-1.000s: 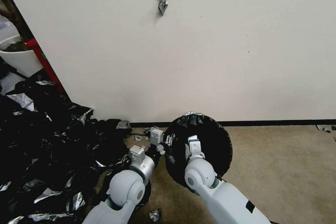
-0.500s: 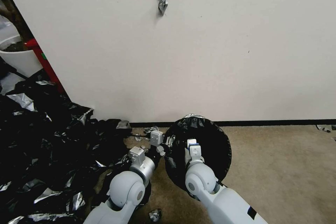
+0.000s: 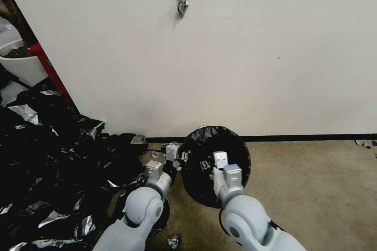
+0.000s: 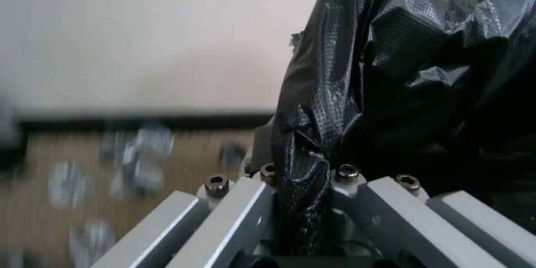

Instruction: Place a trash bag onto the trash bin.

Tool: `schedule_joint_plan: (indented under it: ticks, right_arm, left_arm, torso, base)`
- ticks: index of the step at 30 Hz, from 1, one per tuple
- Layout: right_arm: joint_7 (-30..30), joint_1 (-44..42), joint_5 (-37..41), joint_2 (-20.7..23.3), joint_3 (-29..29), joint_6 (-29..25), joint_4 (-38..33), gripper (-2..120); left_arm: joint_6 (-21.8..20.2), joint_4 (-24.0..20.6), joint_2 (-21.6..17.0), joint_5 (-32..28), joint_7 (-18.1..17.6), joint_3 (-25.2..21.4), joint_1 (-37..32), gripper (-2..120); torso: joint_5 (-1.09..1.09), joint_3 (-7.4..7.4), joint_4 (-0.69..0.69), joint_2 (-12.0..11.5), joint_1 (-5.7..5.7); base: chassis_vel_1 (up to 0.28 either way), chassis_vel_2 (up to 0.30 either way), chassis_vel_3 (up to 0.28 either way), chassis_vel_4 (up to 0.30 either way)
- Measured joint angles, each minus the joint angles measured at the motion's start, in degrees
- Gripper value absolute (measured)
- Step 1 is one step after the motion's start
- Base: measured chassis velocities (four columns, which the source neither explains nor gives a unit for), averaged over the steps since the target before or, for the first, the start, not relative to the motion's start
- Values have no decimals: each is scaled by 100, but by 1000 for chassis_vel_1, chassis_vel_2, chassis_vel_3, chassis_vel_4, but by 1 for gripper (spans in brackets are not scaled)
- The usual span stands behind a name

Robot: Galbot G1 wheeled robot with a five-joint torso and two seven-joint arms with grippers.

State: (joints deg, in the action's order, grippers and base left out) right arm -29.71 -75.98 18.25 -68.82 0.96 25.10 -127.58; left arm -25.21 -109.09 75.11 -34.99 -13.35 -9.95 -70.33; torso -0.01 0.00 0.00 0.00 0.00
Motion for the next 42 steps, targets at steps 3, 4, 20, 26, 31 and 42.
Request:
schedule_joint_plan:
  ticks: [3, 4, 20, 26, 31, 42]
  right_arm:
    - [145, -136, -760, -108, 277, -666, -147, 71]
    - [187, -172, -1194, -251, 491, -1106, -168, 80]
    - [208, -343, -1264, -640, 601, -1417, 23, 100]
    - [208, -328, -1214, -642, 582, -1415, 116, 100]
    - [264, -310, -1296, -761, 916, -2187, 549, 100]
    - [743, -733, -2115, -1114, 2120, -3242, 1287, 100]
  left_arm:
    - [-858, -143, -18, -1045, -767, -133, 85, 2]
    - [-1313, -178, -33, -1670, -1282, -208, 141, 2]
    - [-1691, -108, -46, -2039, -1882, -189, 64, 27]
    - [-1692, -459, -151, -1774, -1779, -272, -177, 52]
    - [379, -741, -420, 27, -477, -324, -669, 72]
    - [3025, 62, -346, 1722, 1252, -1958, -259, 100]
  torso:
    - [1, 0, -2, 0, 0]
    - [0, 0, -1, 0, 0]
    - [0, 0, 0, 0, 0]
    - [1, 0, 0, 0, 1]
    - [1, 0, 2, 0, 0]
    - [0, 1, 0, 0, 0]
  base:
    - [0, 0, 0, 0]
    - [0, 0, 0, 0]
    - [0, 0, 0, 0]
    - [0, 0, 0, 0]
    - [0, 0, 0, 0]
    - [0, 0, 0, 0]
